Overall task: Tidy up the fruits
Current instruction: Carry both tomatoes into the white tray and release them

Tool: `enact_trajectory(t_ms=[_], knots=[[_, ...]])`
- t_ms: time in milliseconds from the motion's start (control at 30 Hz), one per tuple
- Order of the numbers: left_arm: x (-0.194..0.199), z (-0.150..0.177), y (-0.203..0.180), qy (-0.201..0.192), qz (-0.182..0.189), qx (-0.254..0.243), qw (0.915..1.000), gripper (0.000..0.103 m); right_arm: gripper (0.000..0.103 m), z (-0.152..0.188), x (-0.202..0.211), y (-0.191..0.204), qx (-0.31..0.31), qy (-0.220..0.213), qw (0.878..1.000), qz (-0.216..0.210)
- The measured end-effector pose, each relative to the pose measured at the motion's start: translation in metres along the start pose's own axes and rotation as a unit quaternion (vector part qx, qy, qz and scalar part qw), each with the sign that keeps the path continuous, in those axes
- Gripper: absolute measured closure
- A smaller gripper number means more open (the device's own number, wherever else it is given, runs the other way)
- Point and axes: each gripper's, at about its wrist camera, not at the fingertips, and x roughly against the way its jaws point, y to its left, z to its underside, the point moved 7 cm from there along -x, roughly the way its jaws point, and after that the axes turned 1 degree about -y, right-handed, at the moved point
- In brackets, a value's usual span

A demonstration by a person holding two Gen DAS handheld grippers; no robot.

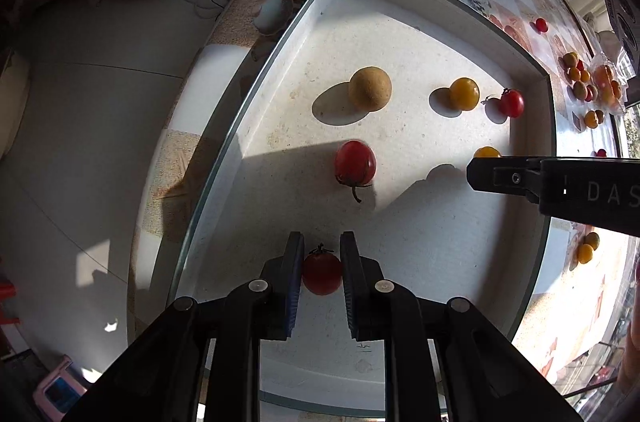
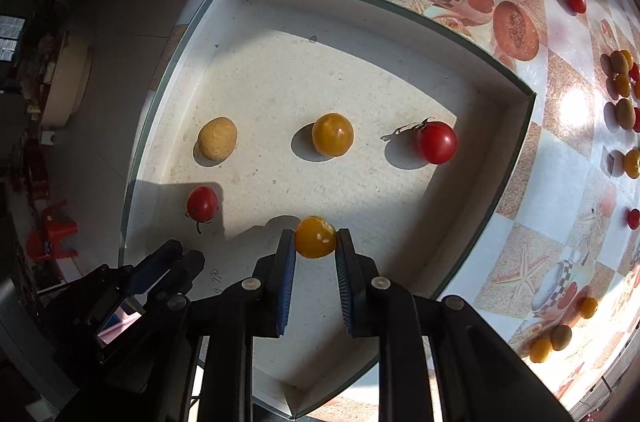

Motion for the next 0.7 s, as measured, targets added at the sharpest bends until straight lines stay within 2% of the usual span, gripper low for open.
enact_trajectory(t_ms=[333, 400, 433, 467, 533, 567, 633, 667, 700], knots=[[-0.001, 0.004, -0.004, -0.001, -0.019, -0.030, 0.9994, 0.083, 0.080, -0.002, -0.013, 0.004, 0.021, 0.002, 0.999, 0.027], [0.000, 0.003, -0.006, 0.003, -0.020, -0.033, 0.9992, 0.080, 0.074, 0.000, -0.017, 0.010, 0.029, 0.003, 0.999, 0.031], [0.000, 0.003, -0.008, 0.004, -0.015, -0.033, 0.9993, 0.073, 0.071, 0.001, -0.017, 0.011, 0.030, 0.005, 0.999, 0.027], [0.000, 0.001, -0.011, 0.005, -0.012, -0.033, 0.9994, 0.054, 0.065, -0.001, -0.020, 0.018, 0.032, 0.006, 0.999, 0.022], [0.004, 0.000, -0.011, -0.010, -0.039, -0.035, 0.9986, 0.024, 0.054, -0.001, -0.020, 0.022, 0.034, 0.010, 0.999, 0.020], [0.008, -0.001, -0.011, -0.020, -0.044, -0.037, 0.9981, 0.024, 0.048, -0.001, -0.020, 0.024, 0.035, 0.011, 0.999, 0.022], [0.010, -0.001, -0.013, -0.016, -0.038, -0.038, 0.9984, 0.024, 0.045, 0.000, -0.018, 0.025, 0.036, 0.009, 0.999, 0.019], [0.010, 0.000, -0.013, -0.013, -0.038, -0.038, 0.9985, 0.024, 0.041, 0.000, -0.013, 0.024, 0.037, 0.007, 0.999, 0.017], [0.010, 0.001, -0.013, -0.011, -0.041, -0.038, 0.9984, 0.024, 0.031, 0.001, -0.011, 0.025, 0.038, 0.006, 0.999, 0.016]])
